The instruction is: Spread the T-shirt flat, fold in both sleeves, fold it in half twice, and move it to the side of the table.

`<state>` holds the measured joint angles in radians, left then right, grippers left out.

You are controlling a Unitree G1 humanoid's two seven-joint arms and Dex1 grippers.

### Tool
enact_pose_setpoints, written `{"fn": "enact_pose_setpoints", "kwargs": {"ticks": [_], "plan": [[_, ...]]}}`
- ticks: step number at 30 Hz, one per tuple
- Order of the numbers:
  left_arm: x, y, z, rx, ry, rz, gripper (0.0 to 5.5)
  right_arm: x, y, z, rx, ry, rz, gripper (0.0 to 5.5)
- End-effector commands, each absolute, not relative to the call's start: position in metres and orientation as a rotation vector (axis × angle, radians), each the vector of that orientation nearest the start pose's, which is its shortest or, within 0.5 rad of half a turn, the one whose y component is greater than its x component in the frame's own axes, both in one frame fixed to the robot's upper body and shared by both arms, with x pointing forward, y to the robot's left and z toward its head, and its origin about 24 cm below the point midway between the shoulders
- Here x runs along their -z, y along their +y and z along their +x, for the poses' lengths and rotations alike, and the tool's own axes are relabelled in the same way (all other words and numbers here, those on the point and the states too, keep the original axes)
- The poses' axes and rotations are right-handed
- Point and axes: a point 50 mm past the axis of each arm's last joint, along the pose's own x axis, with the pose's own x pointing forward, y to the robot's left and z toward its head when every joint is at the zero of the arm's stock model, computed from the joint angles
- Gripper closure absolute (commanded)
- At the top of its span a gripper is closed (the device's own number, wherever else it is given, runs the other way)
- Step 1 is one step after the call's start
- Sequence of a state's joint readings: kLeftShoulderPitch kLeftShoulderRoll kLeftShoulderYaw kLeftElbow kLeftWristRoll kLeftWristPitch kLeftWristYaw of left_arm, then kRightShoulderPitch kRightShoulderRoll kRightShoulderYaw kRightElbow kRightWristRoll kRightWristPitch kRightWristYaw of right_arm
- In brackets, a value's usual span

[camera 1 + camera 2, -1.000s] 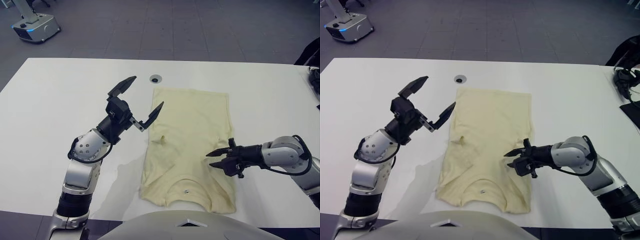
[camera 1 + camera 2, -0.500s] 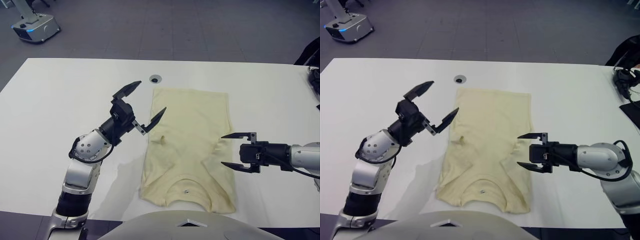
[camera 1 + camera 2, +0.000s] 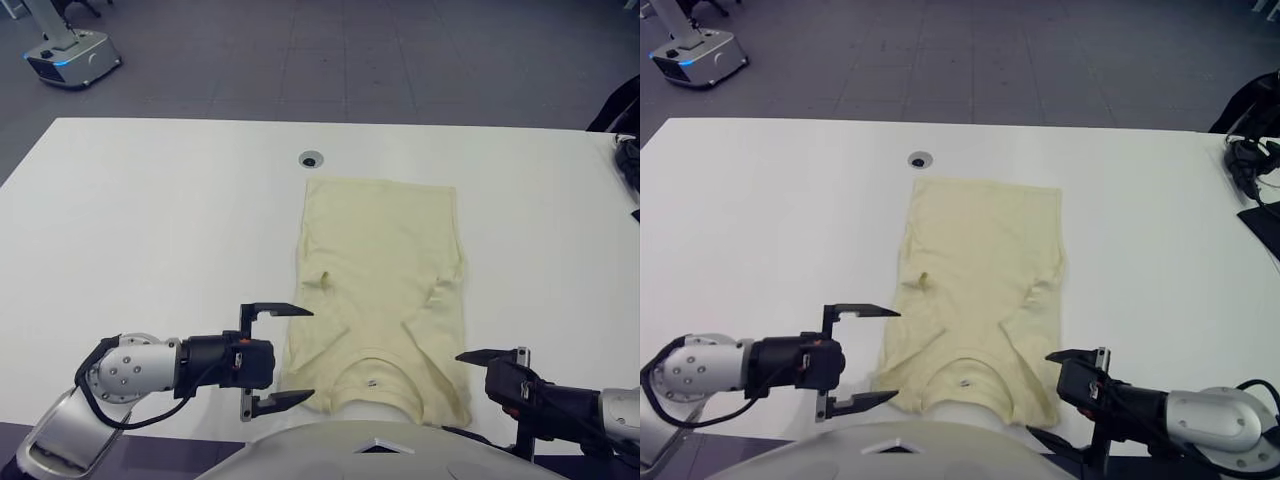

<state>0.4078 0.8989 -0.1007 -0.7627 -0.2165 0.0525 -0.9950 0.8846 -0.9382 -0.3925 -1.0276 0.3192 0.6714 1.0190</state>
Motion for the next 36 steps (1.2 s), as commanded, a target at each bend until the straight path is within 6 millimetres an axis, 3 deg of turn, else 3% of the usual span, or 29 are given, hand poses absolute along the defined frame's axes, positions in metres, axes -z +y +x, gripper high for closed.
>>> {"fn": "enact_pose_setpoints", "kwargs": {"ticks": [1,9,22,36], "plan": [[-0.104,0.162,0.117,1.485,0.232,0.651,0.1,-0.118,-0.21,0.074,-1.087,0.858,-0.443,0.12],[-0.083,0.166,0.112,1.473,0.334,0.774,0.1,-0.106,-0.212,0.077,-1.032,0.894,-0.538,0.12],[-0.066,0.159,0.108,1.471,0.352,0.768,0.1,-0.098,-0.212,0.084,-1.013,0.9,-0.651,0.12],[-0.058,0.16,0.11,1.452,0.385,0.798,2.68,-0.102,-0.212,0.085,-1.038,0.898,-0.655,0.1]]}}
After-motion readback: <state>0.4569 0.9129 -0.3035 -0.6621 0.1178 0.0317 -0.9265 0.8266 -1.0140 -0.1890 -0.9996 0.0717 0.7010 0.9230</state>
